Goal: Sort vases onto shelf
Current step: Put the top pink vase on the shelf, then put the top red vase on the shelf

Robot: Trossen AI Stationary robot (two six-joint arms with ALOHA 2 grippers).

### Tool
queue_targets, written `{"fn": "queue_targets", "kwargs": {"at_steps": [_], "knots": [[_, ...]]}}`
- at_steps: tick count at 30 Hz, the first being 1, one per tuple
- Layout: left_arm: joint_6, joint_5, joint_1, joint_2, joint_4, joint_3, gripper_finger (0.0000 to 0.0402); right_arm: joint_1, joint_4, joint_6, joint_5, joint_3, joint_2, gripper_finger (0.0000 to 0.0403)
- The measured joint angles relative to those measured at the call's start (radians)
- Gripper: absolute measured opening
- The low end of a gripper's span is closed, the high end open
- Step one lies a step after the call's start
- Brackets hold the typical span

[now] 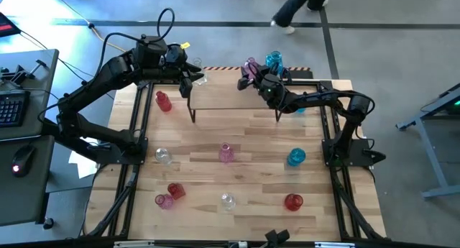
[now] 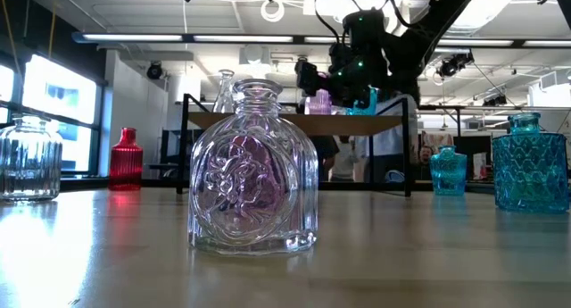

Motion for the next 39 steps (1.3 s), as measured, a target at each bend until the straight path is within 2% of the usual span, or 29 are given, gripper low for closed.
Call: {"fn": "queue_targets", "kwargs": {"at_steps": [7, 27, 39], "knots": [[0.000, 0.000, 0.000, 0.000, 0.000, 0.000, 0.0111, 0.000, -0.016, 0.001, 0.000, 0.000, 0.000, 0.0318], [0.000, 0.000, 0.000, 0.000, 0.000, 0.000, 0.0111, 0.006, 0.030, -0.053, 0.000, 0.000, -0.042, 0.0319], [0.000, 0.000, 0.000, 0.000, 0.000, 0.000, 0.0111, 0.006, 0.073, -0.209, -0.011, 0.070, -0.043, 0.0319]]}}
